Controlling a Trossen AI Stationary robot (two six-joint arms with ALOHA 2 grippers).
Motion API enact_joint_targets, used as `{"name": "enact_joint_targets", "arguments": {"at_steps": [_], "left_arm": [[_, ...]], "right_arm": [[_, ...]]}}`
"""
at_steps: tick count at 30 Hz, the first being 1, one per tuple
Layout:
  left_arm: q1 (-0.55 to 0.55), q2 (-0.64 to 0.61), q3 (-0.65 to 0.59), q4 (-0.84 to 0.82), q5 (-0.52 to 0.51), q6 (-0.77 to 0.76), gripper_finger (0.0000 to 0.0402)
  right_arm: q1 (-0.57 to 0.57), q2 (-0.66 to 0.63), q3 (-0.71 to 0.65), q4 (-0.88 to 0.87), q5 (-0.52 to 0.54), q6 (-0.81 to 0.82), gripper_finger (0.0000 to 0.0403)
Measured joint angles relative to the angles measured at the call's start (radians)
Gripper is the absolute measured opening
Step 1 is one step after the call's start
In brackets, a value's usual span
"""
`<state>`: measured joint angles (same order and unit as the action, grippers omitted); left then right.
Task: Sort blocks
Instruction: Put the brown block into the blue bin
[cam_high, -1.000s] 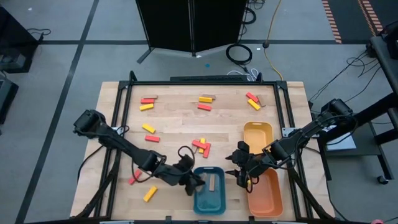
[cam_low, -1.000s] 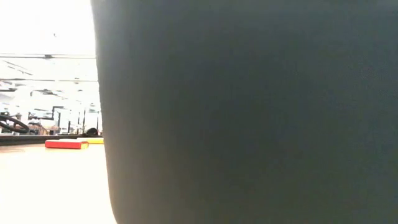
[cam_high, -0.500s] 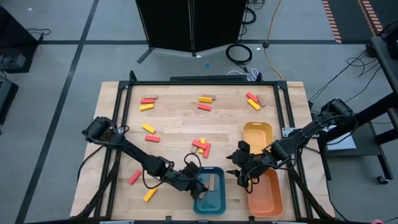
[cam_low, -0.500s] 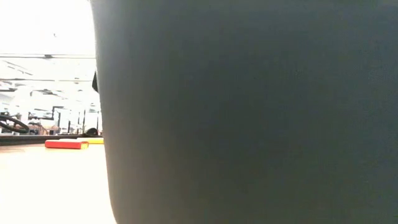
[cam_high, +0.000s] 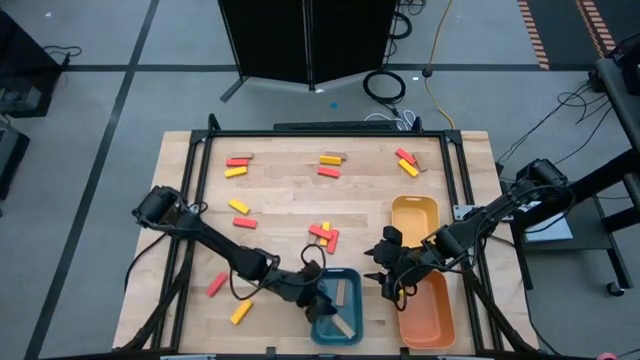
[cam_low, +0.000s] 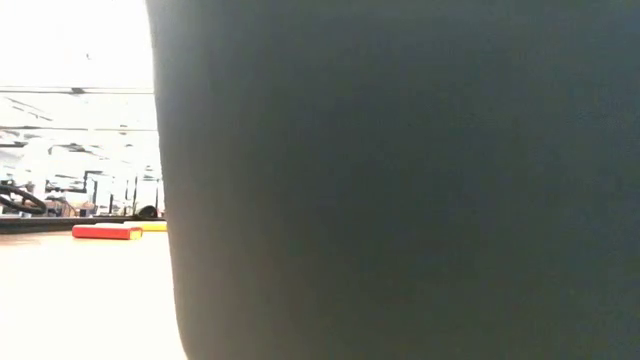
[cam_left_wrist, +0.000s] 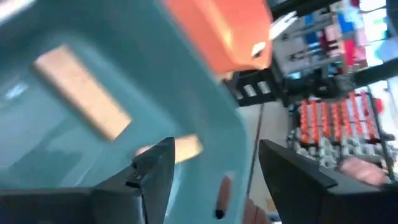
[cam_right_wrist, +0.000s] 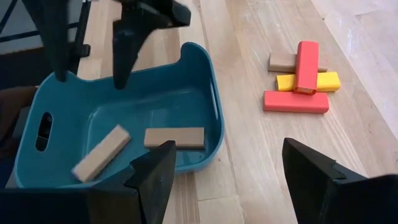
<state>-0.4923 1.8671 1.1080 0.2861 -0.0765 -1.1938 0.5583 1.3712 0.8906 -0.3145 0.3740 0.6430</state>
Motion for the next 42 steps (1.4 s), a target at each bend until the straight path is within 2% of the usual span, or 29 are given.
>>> {"name": "enact_joint_targets", "arguments": {"at_steps": [7, 12, 16, 23, 28, 33, 35, 38, 42], "left_arm": [[0.019, -0.141, 0.0, -0.043, -0.03, 0.161, 0.0229], [0.073, -0.28, 0.001, -0.218, -0.138, 0.367, 0.0229], [0.163, -0.366, 0.001, -0.384, -0.159, 0.526, 0.023], [0.377, -0.423, 0.0, -0.687, -0.122, 0.699, 0.023], [0.54, -0.426, -0.022, -0.785, -0.011, 0.834, 0.023], [0.763, -0.443, -0.033, -0.943, 0.041, 0.969, 0.023], [0.872, -0.44, -0.033, -1.013, 0.085, 1.073, 0.023], [1.026, -0.418, -0.032, -1.097, 0.084, 1.251, 0.023], [1.18, -0.379, -0.032, -1.148, 0.006, 1.469, 0.023]], "right_arm": [[0.0, 0.0, 0.0, -0.008, -0.008, 0.008, 0.0224], [0.0, 0.0, 0.0, -0.014, -0.008, -0.044, 0.0224], [-0.001, 0.0, 0.0, -0.013, -0.005, -0.112, 0.0224], [-0.05, 0.0, 0.0, -0.01, 0.009, -0.26, 0.0224], [-0.142, 0.0, 0.0, -0.043, 0.045, -0.339, 0.0224], [-0.252, 0.0, 0.0, -0.061, 0.042, -0.379, 0.0224], [-0.288, 0.0, 0.0, -0.06, 0.042, -0.383, 0.0224], [-0.327, 0.0, 0.0, -0.063, 0.033, -0.384, 0.0224], [-0.36, 0.0, 0.0, -0.076, -0.063, -0.364, 0.0224]]}}
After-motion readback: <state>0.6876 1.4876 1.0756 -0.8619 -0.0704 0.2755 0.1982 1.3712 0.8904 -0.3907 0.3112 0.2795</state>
